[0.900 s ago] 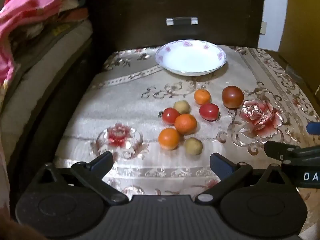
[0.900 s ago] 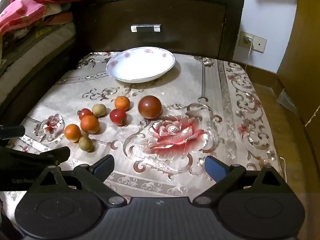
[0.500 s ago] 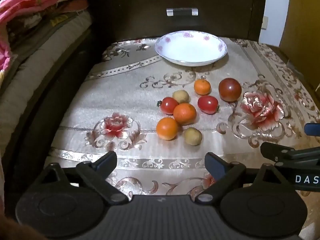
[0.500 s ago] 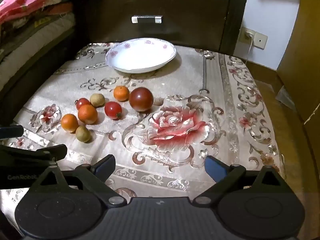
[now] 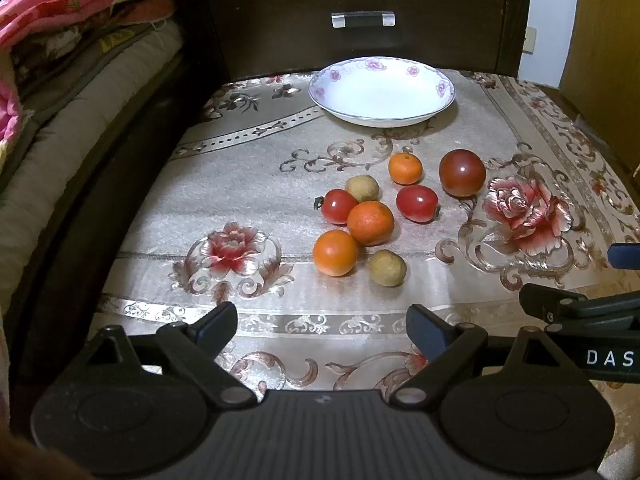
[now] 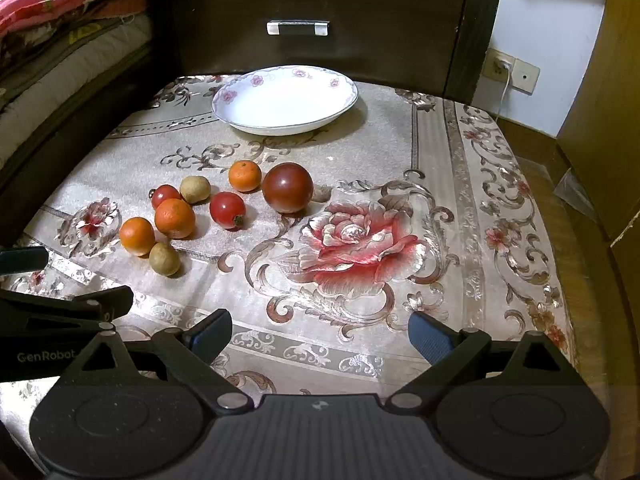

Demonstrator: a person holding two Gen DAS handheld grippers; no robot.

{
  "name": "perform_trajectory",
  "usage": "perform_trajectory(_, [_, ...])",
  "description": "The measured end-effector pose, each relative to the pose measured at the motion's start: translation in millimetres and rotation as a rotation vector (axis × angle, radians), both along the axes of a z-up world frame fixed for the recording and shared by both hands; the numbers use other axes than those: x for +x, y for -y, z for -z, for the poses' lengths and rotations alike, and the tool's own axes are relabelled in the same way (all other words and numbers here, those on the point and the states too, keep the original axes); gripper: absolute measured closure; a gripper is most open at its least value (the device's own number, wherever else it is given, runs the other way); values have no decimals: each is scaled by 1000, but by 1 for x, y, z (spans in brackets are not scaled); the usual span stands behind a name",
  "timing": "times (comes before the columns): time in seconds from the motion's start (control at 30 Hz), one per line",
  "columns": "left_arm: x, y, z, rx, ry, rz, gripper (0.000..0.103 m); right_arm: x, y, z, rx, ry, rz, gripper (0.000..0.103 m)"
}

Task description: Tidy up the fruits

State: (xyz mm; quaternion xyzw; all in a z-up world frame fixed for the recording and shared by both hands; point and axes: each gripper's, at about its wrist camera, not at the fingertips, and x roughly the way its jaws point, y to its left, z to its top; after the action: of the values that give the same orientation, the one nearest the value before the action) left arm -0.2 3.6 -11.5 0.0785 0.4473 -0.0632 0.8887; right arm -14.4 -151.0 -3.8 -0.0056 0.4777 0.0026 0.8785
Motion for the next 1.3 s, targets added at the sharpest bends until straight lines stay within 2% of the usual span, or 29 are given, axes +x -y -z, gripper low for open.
perform_trajectory(1.3, [-2,4,2,10,0,13,15,-1,-3,2,-8,-2,-10,13])
